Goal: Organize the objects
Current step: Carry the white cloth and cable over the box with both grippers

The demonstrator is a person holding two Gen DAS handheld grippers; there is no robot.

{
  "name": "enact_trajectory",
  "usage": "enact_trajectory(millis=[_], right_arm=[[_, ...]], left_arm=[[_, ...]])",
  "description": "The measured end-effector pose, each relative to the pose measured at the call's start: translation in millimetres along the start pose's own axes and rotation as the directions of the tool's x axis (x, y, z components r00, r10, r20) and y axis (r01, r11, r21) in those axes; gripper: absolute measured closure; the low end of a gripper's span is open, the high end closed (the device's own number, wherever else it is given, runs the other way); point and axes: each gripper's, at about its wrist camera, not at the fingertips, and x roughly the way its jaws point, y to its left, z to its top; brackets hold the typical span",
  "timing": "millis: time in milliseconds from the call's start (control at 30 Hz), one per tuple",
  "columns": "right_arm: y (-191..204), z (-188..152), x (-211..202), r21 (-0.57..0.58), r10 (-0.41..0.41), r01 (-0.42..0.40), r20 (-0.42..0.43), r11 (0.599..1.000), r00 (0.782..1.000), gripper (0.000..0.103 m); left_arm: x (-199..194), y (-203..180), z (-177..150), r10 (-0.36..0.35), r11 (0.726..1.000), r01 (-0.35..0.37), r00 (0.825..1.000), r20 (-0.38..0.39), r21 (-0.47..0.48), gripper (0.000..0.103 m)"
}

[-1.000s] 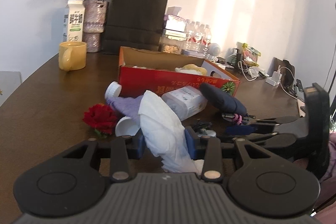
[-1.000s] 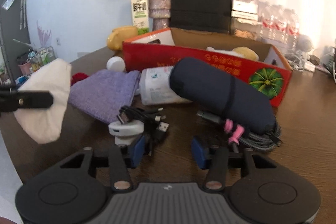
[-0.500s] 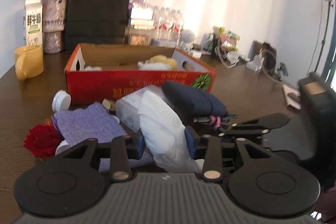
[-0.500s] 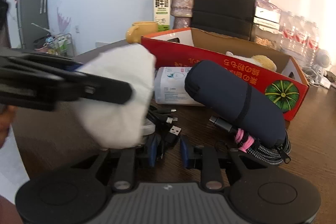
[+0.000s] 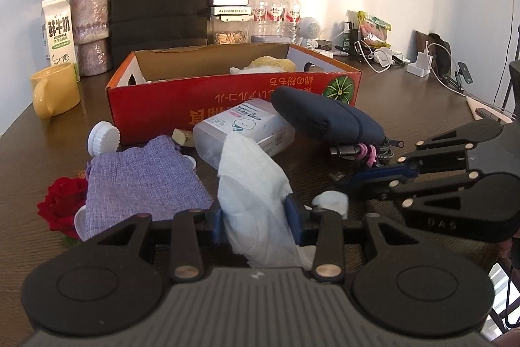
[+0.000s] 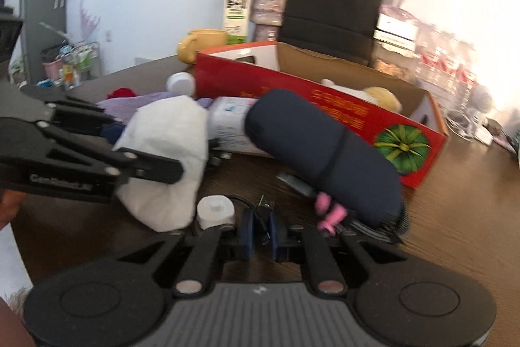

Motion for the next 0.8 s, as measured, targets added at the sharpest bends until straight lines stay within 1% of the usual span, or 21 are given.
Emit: enact_trajectory(millis=[100,133,233,600,800], right_arm=[[-4.7,-2.4,-5.1,0.018,-0.013,0.013,0.013,1.0,1.0,0.094],[-5.1,-2.1,-7.5,0.02,-0.013,0.013,0.021,1.0,1.0,0.096],[-5.6,0.6,-17.6,0.024,-0.016,0.014,0.052,1.0,0.999,0.097],[0.0,15.6,-39.5,0.02,0.008,-0.01,0.133,1.0,0.991,0.099],[3.5,23.4,-47.2,0.016,0.013,-0.016,0.164,1.0,0.986,0.099]], left_arm=[[-0.7,1.2,0.0,-0.004,1.0,0.004,1.0,0.002,-0.009,0.064],[-1.4,2.3,0.0,-0.007,1.0,0.007,1.0,0.003,-0.017,0.064],[-5.8,4.9,1.3,-0.021,0.999,0.021,1.0,0.01,-0.038,0.064],[-35.6,5.2,14.3,-0.04,0.998,0.045,0.994,0.102,-0.049,0.064],[-44.6,7.7,16.3,-0.037,0.997,0.044,0.992,0.121,-0.057,0.064]])
